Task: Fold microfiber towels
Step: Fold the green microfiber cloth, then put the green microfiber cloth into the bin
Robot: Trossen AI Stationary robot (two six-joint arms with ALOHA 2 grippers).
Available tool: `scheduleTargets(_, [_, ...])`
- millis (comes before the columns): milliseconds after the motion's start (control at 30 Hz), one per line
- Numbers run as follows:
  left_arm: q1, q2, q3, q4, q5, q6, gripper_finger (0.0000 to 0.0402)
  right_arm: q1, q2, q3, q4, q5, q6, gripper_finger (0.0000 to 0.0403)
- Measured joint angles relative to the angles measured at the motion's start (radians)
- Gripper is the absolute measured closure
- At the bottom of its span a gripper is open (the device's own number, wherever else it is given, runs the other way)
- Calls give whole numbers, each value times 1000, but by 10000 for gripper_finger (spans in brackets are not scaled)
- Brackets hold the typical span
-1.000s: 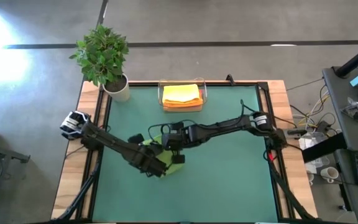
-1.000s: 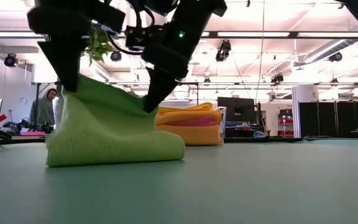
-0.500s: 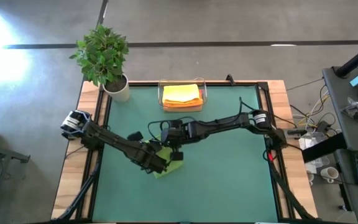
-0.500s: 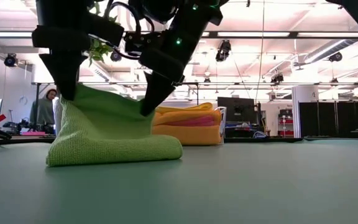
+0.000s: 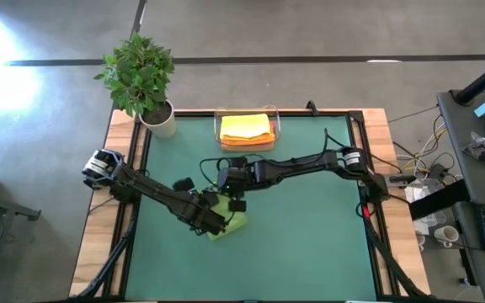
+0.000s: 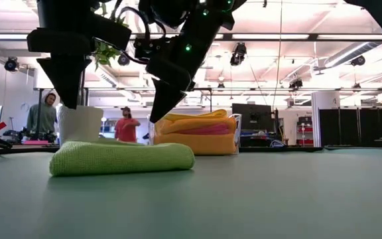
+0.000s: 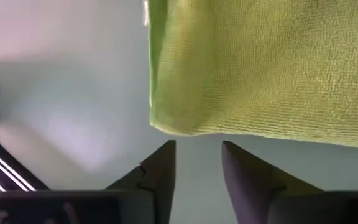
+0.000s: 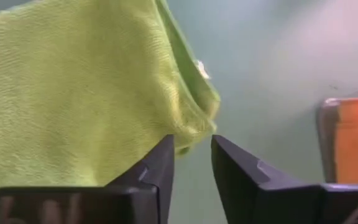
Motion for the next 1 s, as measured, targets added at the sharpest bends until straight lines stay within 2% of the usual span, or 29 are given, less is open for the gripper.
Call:
scheduleTargets(267, [0,-12,0,-34,0,-3,264,-27,-67,0,-109,-8,3,275])
scheduleTargets(400, [-2,-17,0,-32,0,-3,264,-27,-120,-2,-260,-9,-10,274])
scheduleTargets(533, [-10,-17,-11,-20,1,-3,264,-26,-176,-40,-378,-9,43,284])
scheduleTargets(700, [-23,-19,-55,54,12,-4,265,0,-286,-209,-378,-14,110,297])
scheduleTargets(767, [-24,-29,-87,135,57,-3,265,17,-343,-298,-349,-19,153,301])
scheduleTargets(867, [-24,-49,-140,289,90,-3,265,50,-426,-421,-268,-24,232,306])
scheduleTargets(1000, [-16,-88,-197,396,79,19,265,87,-522,-542,-133,-104,326,307])
